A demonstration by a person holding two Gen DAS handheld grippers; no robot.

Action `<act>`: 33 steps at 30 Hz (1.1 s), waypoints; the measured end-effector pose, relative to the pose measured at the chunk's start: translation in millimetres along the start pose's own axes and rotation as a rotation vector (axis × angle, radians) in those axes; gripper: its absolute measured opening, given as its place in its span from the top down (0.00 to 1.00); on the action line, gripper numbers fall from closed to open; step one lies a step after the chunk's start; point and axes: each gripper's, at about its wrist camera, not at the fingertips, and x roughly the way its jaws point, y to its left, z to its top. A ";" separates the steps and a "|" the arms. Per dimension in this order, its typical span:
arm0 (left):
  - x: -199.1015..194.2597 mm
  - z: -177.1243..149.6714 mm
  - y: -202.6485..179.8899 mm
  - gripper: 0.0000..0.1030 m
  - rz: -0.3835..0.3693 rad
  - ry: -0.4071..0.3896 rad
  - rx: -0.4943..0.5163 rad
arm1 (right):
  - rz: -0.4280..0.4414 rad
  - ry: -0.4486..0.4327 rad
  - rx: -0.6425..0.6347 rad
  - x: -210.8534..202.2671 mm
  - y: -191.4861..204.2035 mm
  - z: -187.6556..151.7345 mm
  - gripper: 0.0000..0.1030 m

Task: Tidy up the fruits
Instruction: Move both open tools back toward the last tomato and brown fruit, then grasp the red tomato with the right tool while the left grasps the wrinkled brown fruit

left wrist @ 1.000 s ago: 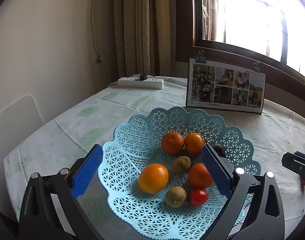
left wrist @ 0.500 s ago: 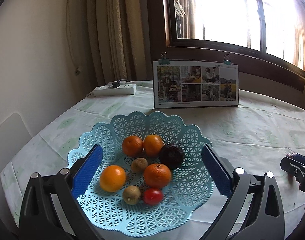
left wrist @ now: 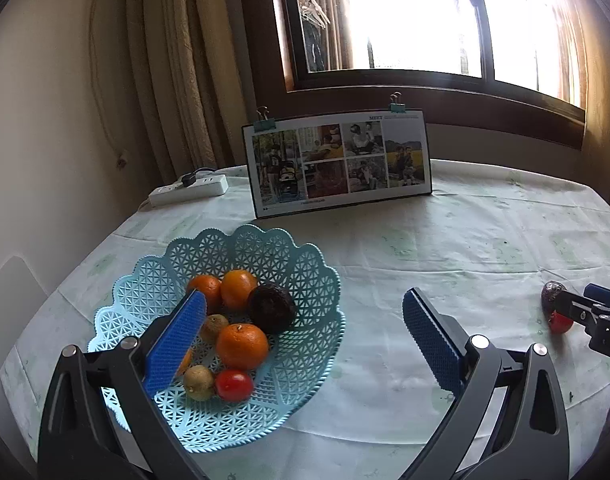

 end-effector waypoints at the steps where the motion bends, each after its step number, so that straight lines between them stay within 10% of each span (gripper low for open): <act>1: -0.8 0.3 -4.6 0.03 -0.004 0.000 0.011 | -0.006 0.004 0.005 -0.6 -5.2 -2.1 0.31; 12: 0.3 1.9 -43.2 0.03 -0.061 0.006 0.074 | 0.046 0.074 0.039 4.8 -26.0 -12.9 0.33; 22: 1.2 2.2 -54.8 0.03 -0.089 0.020 0.093 | 0.051 0.121 -0.012 24.5 -13.4 -12.2 0.72; 33: 13.0 5.1 -87.8 0.03 -0.195 0.079 0.138 | 0.044 0.057 0.070 -3.4 -56.2 -6.6 0.73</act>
